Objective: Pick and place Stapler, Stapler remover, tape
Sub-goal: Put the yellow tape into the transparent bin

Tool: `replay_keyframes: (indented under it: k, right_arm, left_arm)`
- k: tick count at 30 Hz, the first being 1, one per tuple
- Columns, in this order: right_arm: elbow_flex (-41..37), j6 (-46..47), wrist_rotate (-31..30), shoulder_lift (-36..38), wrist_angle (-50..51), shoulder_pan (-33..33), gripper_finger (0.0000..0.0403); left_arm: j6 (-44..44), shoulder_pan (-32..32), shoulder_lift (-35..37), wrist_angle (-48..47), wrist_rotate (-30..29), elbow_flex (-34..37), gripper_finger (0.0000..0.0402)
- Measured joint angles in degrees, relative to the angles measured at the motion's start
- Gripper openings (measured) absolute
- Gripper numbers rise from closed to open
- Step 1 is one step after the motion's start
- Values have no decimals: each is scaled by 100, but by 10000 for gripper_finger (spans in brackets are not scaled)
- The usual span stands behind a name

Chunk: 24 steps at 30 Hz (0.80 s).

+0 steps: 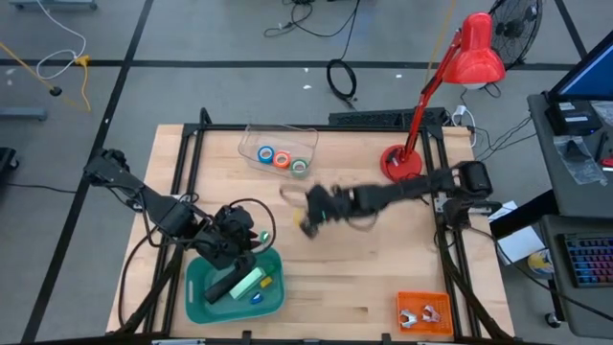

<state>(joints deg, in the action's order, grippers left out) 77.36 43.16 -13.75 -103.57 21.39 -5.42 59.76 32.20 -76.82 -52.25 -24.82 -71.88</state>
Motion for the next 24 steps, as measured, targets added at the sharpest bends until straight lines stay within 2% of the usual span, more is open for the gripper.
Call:
replay_keyframes:
  k: [5, 12, 17, 24]
  right_arm:
    - [719, -923, -147, -1, 24, 1079, 31]
    - [1623, -1584, -107, -673, 304, 2227, 31]
    - [1885, -1960, 37, -1159, 355, 2628, 31]
    - [1891, -2261, 168, -1805, 368, 2758, 31]
  left_arm:
    - [121, 0, 0, -9, -135, 1, 118]
    - [481, -4, 0, -32, -275, 2, 118]
    - [677, 25, -4, -56, -353, 2, 118]
    - [950, 25, -2, -135, -392, 2, 118]
